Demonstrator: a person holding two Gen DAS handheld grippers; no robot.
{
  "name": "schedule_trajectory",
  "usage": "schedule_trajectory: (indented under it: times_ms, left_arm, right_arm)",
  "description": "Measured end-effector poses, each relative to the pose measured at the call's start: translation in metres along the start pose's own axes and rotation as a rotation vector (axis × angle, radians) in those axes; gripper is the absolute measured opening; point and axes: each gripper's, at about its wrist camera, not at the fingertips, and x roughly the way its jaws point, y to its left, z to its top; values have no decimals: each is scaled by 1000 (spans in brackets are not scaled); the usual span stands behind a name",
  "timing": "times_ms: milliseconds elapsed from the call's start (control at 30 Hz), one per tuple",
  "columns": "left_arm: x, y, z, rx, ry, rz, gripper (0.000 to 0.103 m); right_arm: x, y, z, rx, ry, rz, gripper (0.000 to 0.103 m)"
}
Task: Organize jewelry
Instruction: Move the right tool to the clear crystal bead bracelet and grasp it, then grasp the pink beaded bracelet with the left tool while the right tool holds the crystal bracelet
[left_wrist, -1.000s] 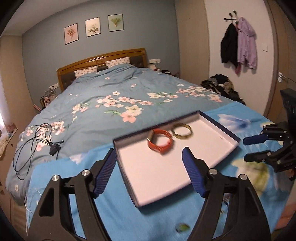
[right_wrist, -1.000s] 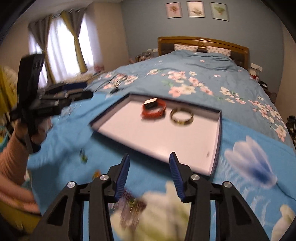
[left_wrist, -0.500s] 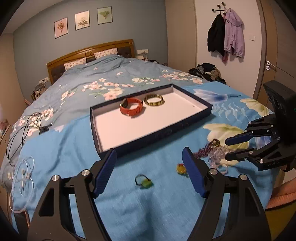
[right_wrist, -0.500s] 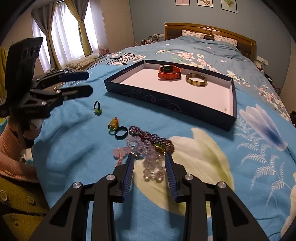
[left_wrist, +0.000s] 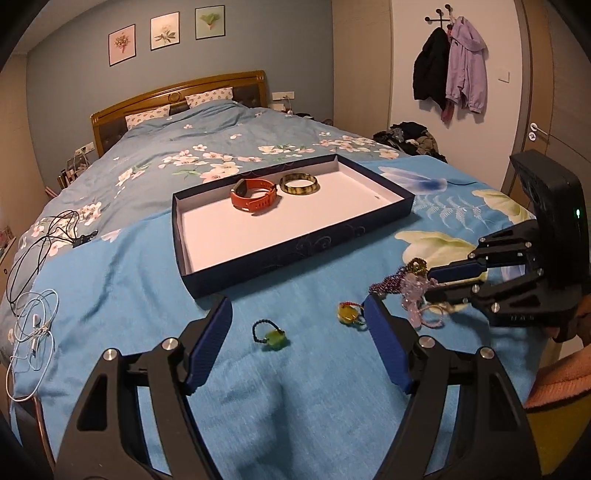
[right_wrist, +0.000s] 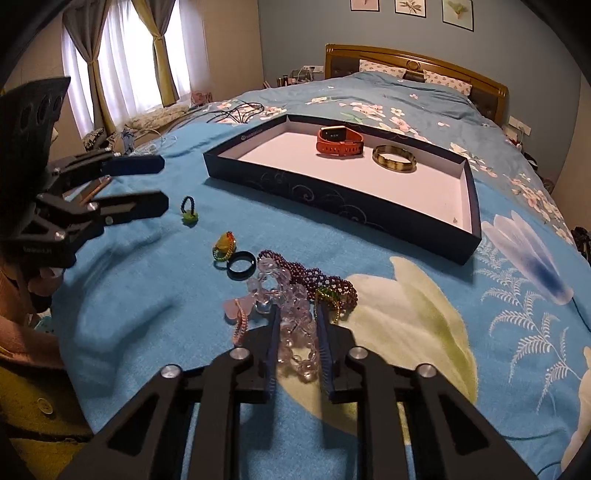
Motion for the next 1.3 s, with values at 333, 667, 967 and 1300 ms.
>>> schedule_trajectory:
  times_ms: [333,667,967,1300]
  left_arm:
    - [3,-11,-7,33,19,-35,73]
    - [5,-11,-10,31,26,-63,73]
    - [9,-14,-13,32,37,-87,73]
    - [15,-38,-12,54,67,-207,69]
  right_arm:
    - [-19,-2,5,24,-40,37,8]
    - [-52,-12,12,85,-133,59,8]
    - [-45,-24,5,118,-93,34,8]
    - [-22,-30,-11,136,-25,-22,48]
